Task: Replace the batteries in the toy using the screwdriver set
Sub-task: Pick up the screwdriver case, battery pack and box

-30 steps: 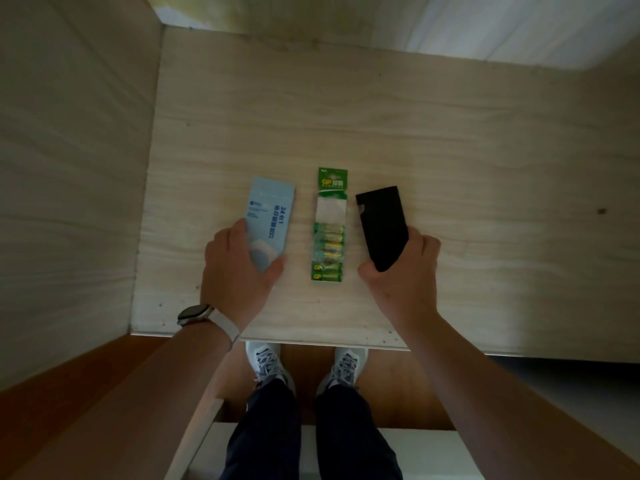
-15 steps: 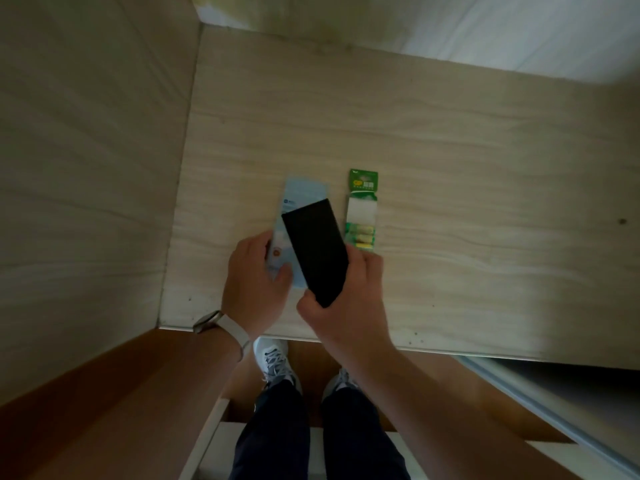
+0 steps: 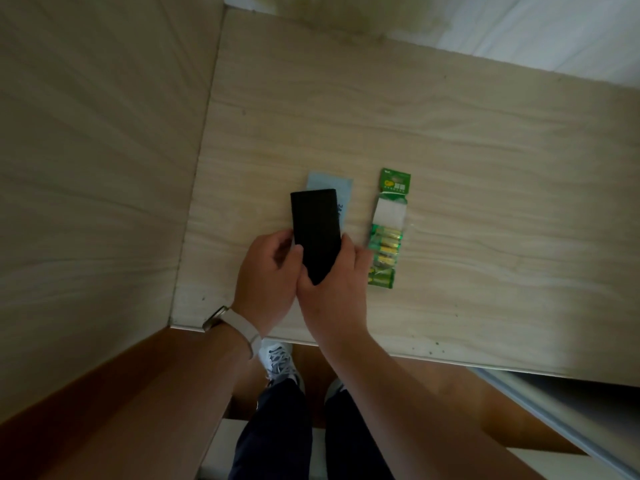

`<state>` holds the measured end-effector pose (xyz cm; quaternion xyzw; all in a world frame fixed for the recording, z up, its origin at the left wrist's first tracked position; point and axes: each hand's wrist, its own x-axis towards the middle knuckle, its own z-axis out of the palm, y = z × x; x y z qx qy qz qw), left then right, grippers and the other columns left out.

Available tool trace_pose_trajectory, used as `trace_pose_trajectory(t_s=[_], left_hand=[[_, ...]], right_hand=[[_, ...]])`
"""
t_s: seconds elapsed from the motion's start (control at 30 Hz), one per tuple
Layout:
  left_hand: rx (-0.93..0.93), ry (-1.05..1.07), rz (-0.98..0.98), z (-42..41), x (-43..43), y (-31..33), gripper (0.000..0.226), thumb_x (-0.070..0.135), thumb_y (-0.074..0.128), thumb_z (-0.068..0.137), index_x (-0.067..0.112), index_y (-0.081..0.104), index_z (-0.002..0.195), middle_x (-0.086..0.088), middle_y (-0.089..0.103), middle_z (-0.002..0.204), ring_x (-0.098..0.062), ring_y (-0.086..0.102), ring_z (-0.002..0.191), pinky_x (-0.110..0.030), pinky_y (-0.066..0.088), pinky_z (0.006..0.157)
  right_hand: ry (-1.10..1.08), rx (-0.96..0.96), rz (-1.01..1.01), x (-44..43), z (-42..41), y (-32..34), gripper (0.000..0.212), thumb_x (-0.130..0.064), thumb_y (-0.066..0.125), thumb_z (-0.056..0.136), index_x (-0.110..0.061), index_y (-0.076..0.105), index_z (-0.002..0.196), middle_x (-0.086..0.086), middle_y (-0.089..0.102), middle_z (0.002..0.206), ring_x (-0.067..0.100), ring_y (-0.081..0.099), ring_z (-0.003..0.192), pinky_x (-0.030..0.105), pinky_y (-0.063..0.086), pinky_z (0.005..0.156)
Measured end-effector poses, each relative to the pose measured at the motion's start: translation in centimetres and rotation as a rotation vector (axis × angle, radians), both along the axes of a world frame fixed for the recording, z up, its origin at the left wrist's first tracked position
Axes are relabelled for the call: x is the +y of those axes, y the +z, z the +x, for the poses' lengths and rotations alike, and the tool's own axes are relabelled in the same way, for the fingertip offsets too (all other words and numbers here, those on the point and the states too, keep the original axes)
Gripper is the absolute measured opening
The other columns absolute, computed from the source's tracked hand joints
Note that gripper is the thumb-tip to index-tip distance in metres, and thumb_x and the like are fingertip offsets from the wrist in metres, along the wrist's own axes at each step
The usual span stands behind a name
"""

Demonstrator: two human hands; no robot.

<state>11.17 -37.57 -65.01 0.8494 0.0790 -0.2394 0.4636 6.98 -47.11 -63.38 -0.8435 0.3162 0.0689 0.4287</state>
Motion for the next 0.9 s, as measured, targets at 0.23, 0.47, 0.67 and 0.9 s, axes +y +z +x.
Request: trace_pose_trajectory(t_s=[0.23, 0.47, 0.67, 0.9], left_hand=[[-0.001, -0.066, -0.026, 0.4, 0.0, 0.3, 0.043, 0.046, 0.049, 0.087, 0.030, 0.064, 0.124, -0.001, 0.068, 0.108, -0.012, 0.067, 0.095, -0.041, 0.059, 0.081], [0.011, -0.049, -0.045, 0.3, -0.4, 0.1, 0.050, 0.048, 0.057, 0.082, 0.033, 0.060, 0.129, -0.001, 0.064, 0.116, -0.013, 0.066, 0.103, -0.040, 0.058, 0.088], [0.064, 0.116, -0.187, 0.4, -0.6, 0.8, 0.036, 0.012, 0.069, 0.090, 0.024, 0.057, 0.122, -0.003, 0.064, 0.114, -0.002, 0.063, 0.094, -0.012, 0.052, 0.076], [0.212, 0.222, -0.422, 0.7, -0.7, 2.5, 0.049, 0.005, 0.066, 0.092, 0.023, 0.048, 0.134, -0.003, 0.069, 0.117, -0.017, 0.071, 0.101, -0.029, 0.061, 0.073]], right_hand=[[0.017, 0.003, 0.068, -0.3, -0.4, 0.1, 0.054, -0.022, 0.052, 0.094, -0.014, 0.037, 0.145, 0.002, 0.041, 0.130, 0.015, 0.048, 0.111, 0.031, 0.047, 0.096], [-0.056, -0.043, 0.149, -0.8, -0.6, 0.2, 0.050, -0.018, 0.056, 0.091, -0.022, 0.046, 0.139, -0.007, 0.047, 0.122, 0.008, 0.050, 0.108, 0.031, 0.049, 0.094], [-0.038, -0.076, 0.151, -1.4, -0.6, 0.1, 0.054, -0.022, 0.059, 0.090, -0.020, 0.044, 0.142, -0.007, 0.046, 0.126, 0.004, 0.048, 0.110, 0.025, 0.047, 0.092], [0.054, -0.093, 0.165, -2.0, -0.8, 1.1, 0.052, -0.030, 0.059, 0.092, -0.022, 0.044, 0.141, -0.009, 0.047, 0.121, 0.003, 0.051, 0.104, 0.017, 0.048, 0.086]])
